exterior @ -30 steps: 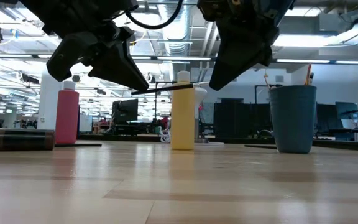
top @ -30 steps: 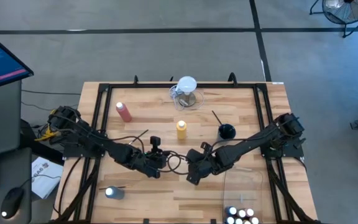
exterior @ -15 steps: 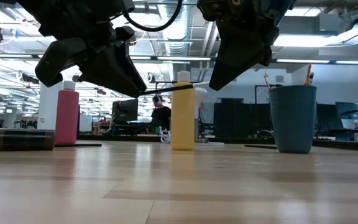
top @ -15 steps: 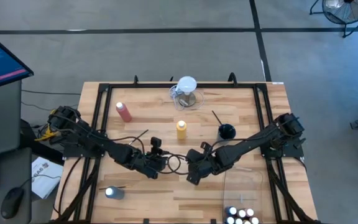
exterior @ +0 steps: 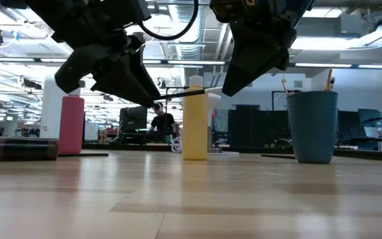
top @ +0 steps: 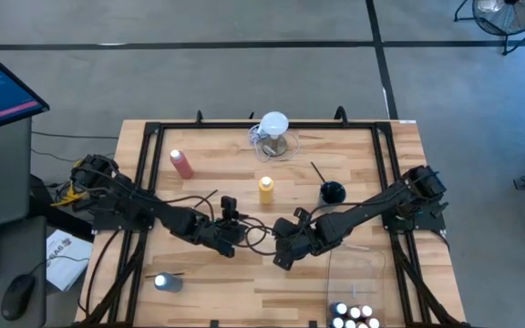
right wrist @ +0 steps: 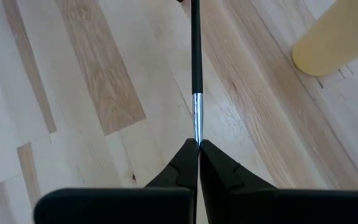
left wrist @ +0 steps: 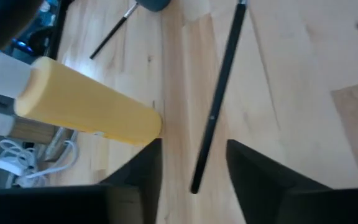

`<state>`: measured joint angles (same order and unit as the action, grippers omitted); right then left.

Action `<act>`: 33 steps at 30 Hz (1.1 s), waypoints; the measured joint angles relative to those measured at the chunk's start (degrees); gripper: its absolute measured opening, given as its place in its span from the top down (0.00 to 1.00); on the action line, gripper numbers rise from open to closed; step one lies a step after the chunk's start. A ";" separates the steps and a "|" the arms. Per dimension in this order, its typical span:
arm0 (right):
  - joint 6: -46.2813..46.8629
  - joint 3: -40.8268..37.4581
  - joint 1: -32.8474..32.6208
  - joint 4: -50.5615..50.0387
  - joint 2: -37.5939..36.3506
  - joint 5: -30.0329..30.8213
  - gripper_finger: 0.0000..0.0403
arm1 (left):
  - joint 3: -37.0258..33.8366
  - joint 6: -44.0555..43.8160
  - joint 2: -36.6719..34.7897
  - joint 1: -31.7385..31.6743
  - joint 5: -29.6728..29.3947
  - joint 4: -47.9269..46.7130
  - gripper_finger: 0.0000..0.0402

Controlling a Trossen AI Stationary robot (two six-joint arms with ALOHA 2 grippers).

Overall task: Pick & Place Paint Supplies
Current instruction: Put the bottom black silver paintbrush into the blue cup

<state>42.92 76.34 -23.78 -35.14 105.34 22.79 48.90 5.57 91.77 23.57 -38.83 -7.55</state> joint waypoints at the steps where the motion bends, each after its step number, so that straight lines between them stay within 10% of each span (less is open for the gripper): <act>1: 0.00 0.00 0.06 0.00 0.00 0.00 1.00 | 0.00 -0.53 0.02 0.00 0.44 -0.04 0.68; 8: -0.39 0.00 0.33 0.18 0.00 0.36 1.00 | -1.41 -5.09 0.00 -1.62 3.88 -0.44 0.97; 21: -16.97 4.46 -1.56 2.31 -5.63 1.20 0.96 | -2.12 -16.08 -0.04 0.81 3.74 2.82 1.00; 33: -23.35 6.17 -9.24 2.63 -19.13 12.10 0.70 | -2.21 -16.85 -4.28 7.76 3.19 15.90 1.00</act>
<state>19.57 82.50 -33.02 -32.50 86.21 34.88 46.70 -11.27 87.49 31.34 -35.64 8.35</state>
